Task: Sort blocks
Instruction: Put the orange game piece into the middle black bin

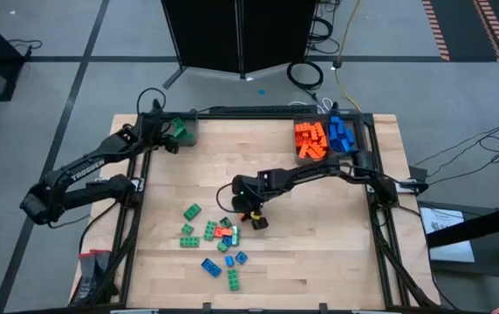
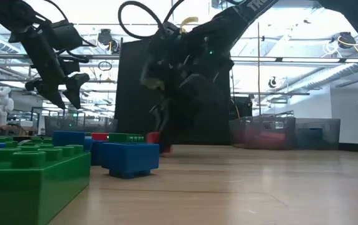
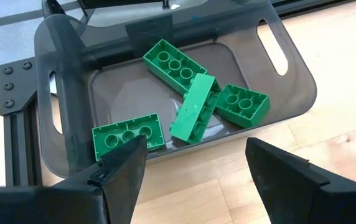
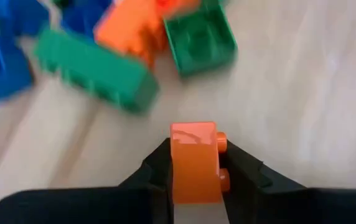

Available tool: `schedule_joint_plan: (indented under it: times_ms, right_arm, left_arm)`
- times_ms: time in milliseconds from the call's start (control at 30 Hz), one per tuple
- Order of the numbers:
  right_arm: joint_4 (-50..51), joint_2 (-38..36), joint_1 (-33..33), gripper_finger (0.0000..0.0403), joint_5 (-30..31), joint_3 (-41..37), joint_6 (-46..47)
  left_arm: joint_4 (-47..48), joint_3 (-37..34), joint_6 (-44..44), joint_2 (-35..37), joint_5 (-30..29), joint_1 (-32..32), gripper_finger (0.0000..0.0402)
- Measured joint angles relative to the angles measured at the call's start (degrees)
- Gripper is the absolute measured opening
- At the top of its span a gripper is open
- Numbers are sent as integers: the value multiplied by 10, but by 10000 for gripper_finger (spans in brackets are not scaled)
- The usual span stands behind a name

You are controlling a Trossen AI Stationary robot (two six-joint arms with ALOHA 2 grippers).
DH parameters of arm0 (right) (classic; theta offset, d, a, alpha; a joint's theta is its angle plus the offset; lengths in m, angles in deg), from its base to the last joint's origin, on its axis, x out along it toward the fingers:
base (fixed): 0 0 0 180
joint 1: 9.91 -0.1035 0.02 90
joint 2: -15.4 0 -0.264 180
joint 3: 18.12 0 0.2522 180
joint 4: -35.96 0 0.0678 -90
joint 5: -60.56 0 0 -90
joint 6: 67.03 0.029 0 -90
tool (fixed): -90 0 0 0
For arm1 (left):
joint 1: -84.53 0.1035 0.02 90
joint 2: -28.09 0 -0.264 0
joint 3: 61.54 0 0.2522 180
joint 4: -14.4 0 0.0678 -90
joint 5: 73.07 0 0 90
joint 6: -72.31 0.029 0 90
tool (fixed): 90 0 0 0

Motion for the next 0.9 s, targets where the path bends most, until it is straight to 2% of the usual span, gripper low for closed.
schedule_joint_plan:
  times_ms: [133,267,467,667,900]
  right_arm:
    - [40,-69,34,74,4,0,-24]
    - [103,-144,96,74,5,1,-44]
    - [186,-254,199,74,64,1,-75]
    - [264,-306,301,74,129,-5,-91]
    - [272,-331,378,74,134,-95,-84]
  left_arm:
    - [0,0,0,0,0,0,277]
    - [0,0,-1,0,0,0,277]
    - [0,0,-2,0,0,0,277]
    - [0,0,-5,0,0,0,277]
    - [0,0,-5,0,0,0,277]
